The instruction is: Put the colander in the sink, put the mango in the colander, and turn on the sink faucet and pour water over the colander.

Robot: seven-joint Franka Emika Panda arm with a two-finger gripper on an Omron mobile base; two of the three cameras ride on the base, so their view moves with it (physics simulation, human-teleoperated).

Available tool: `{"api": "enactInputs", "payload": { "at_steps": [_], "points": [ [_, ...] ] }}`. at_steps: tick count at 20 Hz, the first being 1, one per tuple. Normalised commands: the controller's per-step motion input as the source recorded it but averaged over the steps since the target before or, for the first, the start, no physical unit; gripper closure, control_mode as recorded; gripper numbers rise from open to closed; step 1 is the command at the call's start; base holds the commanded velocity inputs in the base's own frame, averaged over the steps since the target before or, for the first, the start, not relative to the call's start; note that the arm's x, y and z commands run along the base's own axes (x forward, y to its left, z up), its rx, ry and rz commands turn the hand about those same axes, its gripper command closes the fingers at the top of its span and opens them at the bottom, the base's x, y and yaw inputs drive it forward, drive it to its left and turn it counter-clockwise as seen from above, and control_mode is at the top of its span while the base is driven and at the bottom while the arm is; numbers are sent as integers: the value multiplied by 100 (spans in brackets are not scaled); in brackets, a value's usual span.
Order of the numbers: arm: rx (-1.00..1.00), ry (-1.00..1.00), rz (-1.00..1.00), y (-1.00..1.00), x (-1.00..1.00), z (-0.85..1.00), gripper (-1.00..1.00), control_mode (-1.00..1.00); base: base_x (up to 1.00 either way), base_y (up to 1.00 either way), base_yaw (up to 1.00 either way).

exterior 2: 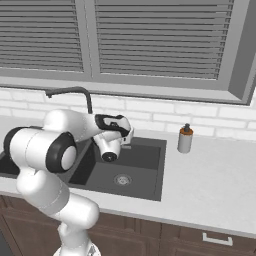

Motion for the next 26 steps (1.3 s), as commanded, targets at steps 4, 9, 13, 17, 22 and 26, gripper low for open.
{"api": "enactInputs", "payload": {
  "at_steps": [4,9,13,17,22,26],
  "points": [
    [0,-2,6,20,-16,0,-100,-100,0,0,0],
    [0,-2,5,31,-23,0,-100,-100,0,0,0],
    [0,-1,3,19,-4,0,-100,-100,0,0,0],
    [0,0,3,26,1,0,-100,-100,0,0,0],
    [0,1,2,18,28,0,-100,-100,0,0,0],
    [0,3,3,22,28,0,-100,-100,0,0,0]
  ]
}}
